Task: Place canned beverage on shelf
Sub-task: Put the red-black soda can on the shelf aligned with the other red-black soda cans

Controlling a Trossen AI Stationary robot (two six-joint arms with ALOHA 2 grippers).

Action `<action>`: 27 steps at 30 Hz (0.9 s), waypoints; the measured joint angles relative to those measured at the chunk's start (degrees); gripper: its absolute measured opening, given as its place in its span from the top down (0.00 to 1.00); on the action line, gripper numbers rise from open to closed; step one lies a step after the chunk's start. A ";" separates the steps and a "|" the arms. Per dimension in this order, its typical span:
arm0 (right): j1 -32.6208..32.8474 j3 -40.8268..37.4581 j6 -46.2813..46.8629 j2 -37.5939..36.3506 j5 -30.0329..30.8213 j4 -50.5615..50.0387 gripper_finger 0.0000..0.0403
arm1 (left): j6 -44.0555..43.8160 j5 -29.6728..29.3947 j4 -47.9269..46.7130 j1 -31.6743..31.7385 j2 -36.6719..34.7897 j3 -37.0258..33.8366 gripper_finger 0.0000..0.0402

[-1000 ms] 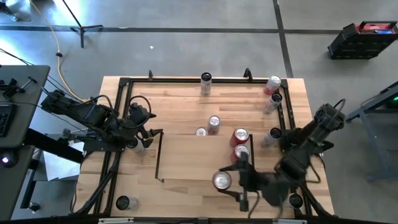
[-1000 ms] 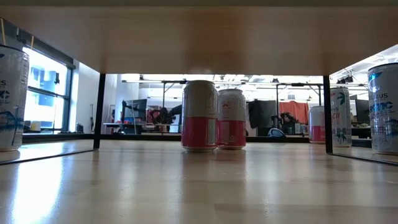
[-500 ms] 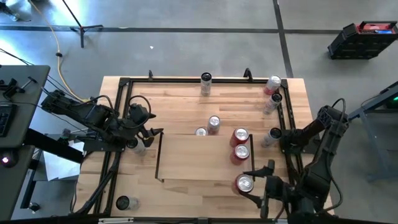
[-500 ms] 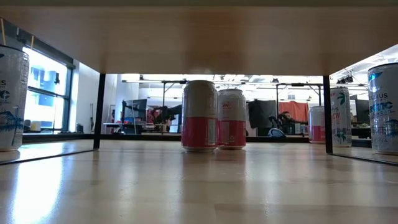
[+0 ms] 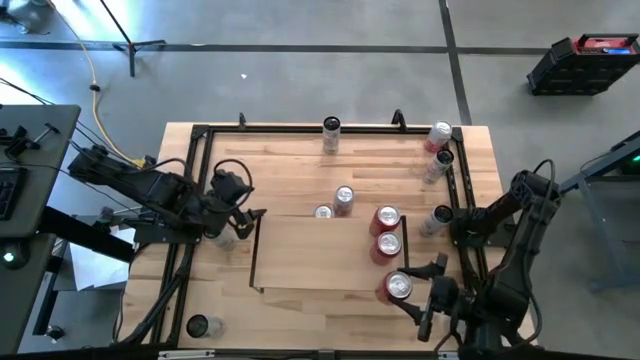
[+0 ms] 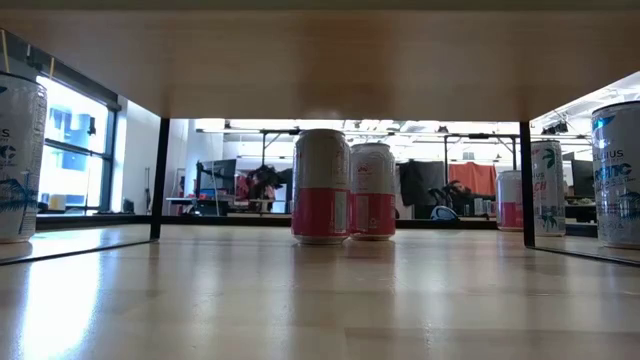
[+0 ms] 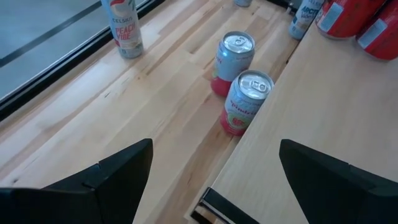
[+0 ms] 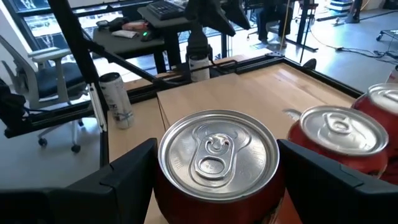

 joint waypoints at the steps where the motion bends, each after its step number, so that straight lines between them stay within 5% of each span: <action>1: 0.01 -0.33 -0.28 0.05 0.31 0.70 0.28 | -0.01 -0.01 0.01 0.01 0.30 0.00 0.15; 19: -2.67 -0.75 -5.14 2.28 -1.85 3.15 0.28 | -1.37 -0.01 0.05 0.01 0.79 -0.04 0.15; 27: -3.53 -0.75 2.11 2.28 -2.28 -3.68 0.28 | -1.50 -0.01 0.05 0.00 0.79 -0.04 0.15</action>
